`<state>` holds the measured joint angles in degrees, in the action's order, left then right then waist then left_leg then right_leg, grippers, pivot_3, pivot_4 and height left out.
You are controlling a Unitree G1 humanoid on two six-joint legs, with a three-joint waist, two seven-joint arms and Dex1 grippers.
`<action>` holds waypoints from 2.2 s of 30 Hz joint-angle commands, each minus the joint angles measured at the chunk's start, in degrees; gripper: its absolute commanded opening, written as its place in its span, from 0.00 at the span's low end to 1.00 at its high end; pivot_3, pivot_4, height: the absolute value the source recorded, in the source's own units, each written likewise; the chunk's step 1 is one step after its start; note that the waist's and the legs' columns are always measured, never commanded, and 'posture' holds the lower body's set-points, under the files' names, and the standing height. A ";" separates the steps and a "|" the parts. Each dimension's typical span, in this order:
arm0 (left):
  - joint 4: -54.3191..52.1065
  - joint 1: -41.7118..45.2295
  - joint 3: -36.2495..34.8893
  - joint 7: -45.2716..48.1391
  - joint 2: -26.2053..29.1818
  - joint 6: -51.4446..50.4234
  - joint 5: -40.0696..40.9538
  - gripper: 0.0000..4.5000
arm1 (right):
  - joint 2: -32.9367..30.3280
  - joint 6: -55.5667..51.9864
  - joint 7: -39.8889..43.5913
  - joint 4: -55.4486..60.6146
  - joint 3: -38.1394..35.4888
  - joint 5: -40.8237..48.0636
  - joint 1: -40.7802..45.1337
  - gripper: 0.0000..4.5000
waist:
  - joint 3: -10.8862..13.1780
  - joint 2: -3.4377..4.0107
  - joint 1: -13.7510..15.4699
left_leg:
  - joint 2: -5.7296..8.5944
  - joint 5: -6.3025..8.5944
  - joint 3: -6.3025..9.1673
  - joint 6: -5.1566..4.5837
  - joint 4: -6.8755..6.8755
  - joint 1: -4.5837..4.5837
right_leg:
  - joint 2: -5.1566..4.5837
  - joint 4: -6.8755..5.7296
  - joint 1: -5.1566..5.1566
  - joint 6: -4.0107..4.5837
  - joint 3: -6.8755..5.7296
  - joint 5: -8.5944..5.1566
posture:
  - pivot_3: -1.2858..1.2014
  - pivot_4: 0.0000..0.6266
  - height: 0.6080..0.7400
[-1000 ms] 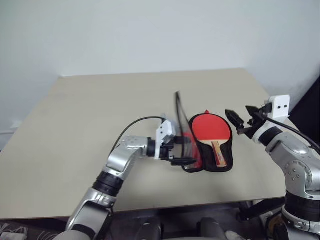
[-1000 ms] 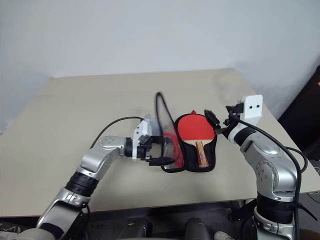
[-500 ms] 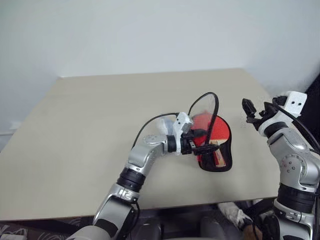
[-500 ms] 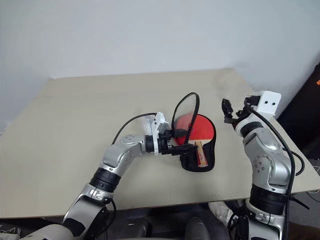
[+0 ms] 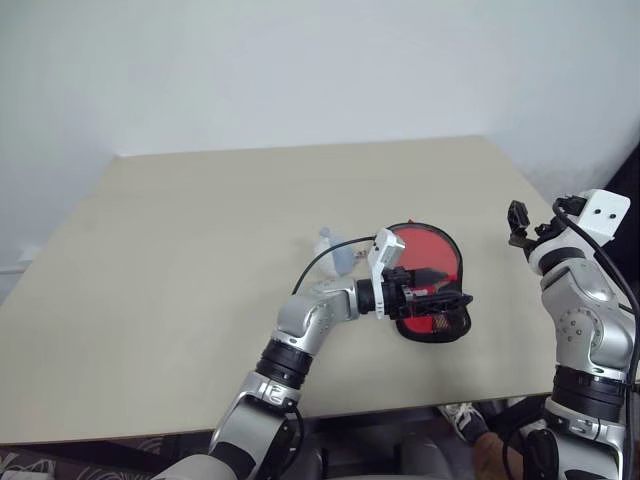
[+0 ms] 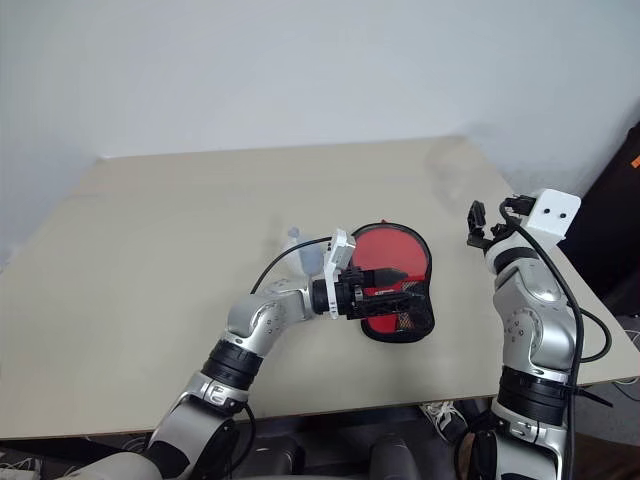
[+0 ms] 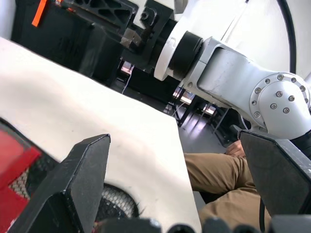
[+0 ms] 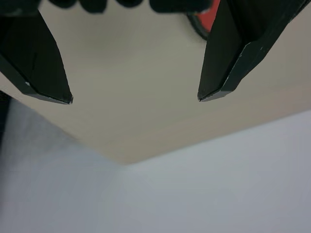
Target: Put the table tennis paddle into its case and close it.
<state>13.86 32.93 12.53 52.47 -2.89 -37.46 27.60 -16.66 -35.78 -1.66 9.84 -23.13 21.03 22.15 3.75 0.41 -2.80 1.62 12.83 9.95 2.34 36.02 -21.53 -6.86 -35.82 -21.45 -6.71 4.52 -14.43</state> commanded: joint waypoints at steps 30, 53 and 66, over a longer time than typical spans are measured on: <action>18.11 10.61 -16.53 -20.86 -3.50 -31.08 5.15 1.00 | 0.99 -0.65 -3.18 -0.46 -1.30 -0.75 1.23 0.99 | 0.00 0.02 0.10 | 0.08 -0.02 0.04 0.04 0.02 -0.02 | -0.05 0.01 0.02 -0.01 0.03 0.00 | 0.52 0.00 1.00; 25.20 14.85 -17.33 -24.26 -4.55 -35.69 4.34 1.00 | 2.02 -2.87 -5.19 -0.21 -2.07 -0.97 0.32 0.99 | -0.05 0.04 1.25 | 0.27 -0.03 0.12 0.04 0.10 -0.01 | -0.10 0.06 0.18 -0.05 0.14 -0.01 | 0.52 0.00 1.00; 26.62 14.22 -23.49 -28.27 -6.49 -34.78 5.30 0.35 | 2.09 -2.21 -6.95 -0.59 -2.86 -1.61 -0.05 1.00 | -0.04 0.04 1.34 | 0.28 -0.04 0.05 0.06 0.03 -0.05 | -0.07 0.03 0.01 -0.07 0.29 -0.01 | 0.52 0.00 1.00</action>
<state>41.16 47.24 -10.01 24.30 -7.74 -72.13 31.99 -14.40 -39.44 -7.96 7.86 -25.48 19.95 21.45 3.72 0.45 -1.46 1.90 12.79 10.00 2.40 36.05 -21.59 -6.93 -35.79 -21.44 -6.78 4.81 -14.44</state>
